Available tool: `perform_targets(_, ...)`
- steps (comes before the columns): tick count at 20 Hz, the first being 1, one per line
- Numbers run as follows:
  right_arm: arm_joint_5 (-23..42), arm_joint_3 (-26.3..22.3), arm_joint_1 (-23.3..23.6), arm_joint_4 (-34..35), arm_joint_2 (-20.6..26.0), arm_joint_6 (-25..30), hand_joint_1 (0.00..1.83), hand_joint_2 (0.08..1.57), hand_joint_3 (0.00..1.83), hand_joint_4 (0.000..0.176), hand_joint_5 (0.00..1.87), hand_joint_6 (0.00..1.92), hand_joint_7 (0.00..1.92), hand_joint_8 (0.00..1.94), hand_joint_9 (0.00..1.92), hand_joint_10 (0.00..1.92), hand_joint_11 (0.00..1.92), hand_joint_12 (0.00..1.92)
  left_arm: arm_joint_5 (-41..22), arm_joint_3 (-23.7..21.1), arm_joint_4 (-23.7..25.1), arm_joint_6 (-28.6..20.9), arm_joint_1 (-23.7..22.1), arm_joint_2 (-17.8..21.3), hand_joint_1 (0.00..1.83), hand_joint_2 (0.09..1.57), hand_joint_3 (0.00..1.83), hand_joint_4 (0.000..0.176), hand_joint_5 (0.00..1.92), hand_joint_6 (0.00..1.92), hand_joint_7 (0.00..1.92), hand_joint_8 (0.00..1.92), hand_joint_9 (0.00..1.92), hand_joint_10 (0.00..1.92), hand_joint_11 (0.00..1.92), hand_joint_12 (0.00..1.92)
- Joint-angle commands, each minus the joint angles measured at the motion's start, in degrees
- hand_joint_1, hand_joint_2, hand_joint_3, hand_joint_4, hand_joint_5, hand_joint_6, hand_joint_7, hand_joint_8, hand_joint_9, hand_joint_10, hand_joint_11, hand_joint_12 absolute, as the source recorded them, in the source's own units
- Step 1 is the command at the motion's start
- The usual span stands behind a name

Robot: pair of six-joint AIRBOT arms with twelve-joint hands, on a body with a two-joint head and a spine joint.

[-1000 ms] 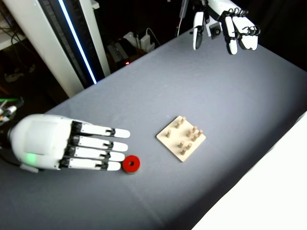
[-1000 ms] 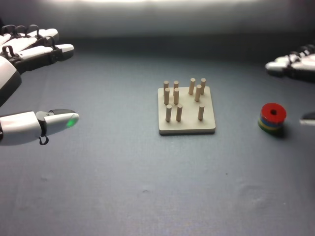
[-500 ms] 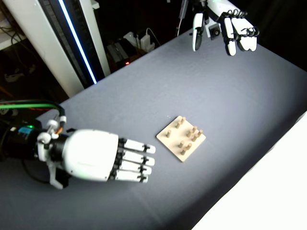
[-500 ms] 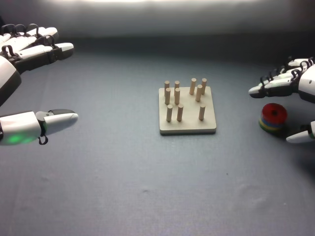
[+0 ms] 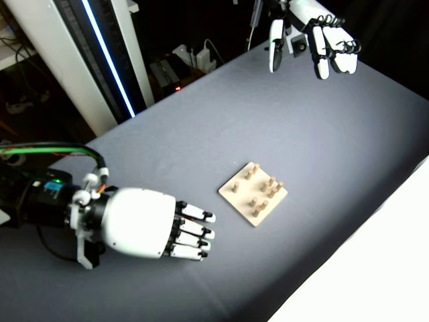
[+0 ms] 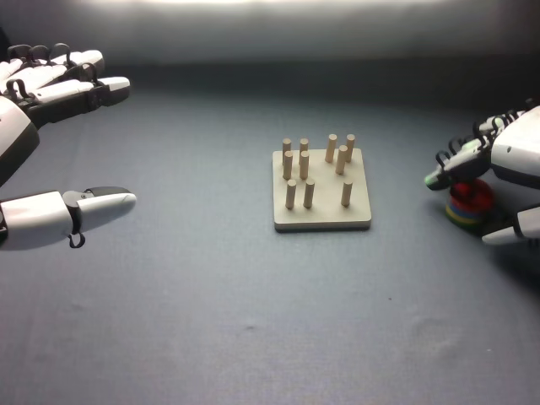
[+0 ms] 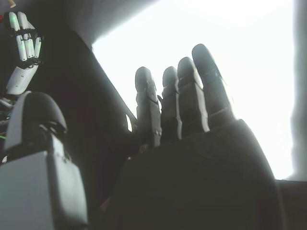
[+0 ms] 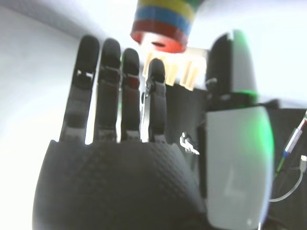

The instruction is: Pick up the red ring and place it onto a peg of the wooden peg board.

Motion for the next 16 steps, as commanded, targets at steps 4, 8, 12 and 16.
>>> perform_targets(4, 4.67, 0.54, 0.98, 1.45, 0.28, 0.21, 1.18, 1.03, 0.0, 0.0, 0.74, 0.0, 0.72, 0.0, 0.93, 0.06, 0.6, 1.12, -7.36, 0.33, 0.05, -0.47, -0.62, -0.04, 0.59, 1.05, 0.0, 0.0, 0.45, 0.01, 0.24, 0.01, 0.2, 0.01, 0.0, 0.72)
perform_targets(8, 4.23, 0.66, 0.98, 1.46, 0.19, 0.14, 1.24, 1.01, 0.0, 0.0, 0.75, 0.0, 0.71, 0.0, 1.07, 0.04, 0.74, 1.04, -7.42, 0.29, 0.06, -0.57, -0.62, -0.04, 0.57, 1.06, 0.0, 0.0, 0.47, 0.01, 0.24, 0.0, 0.21, 0.0, 0.0, 0.76)
perform_targets(12, 3.78, 0.76, 0.98, 1.46, 0.19, 0.14, 1.29, 1.01, 0.0, 0.0, 0.81, 0.01, 0.8, 0.01, 1.11, 0.04, 0.58, 1.14, -7.51, 0.27, 0.06, -0.7, -0.62, -0.04, 0.59, 1.06, 0.0, 0.0, 0.48, 0.0, 0.25, 0.0, 0.22, 0.0, 0.0, 0.78)
perform_targets(16, 3.57, 0.84, 0.98, 1.46, 0.19, 0.14, 1.35, 1.08, 0.01, 0.0, 0.93, 0.95, 1.04, 0.88, 1.1, 0.86, 0.91, 1.29, -7.56, 0.26, 0.06, -0.75, -0.62, -0.1, 0.58, 1.06, 0.0, 0.0, 0.5, 0.0, 0.26, 0.0, 0.22, 0.0, 0.0, 0.77)
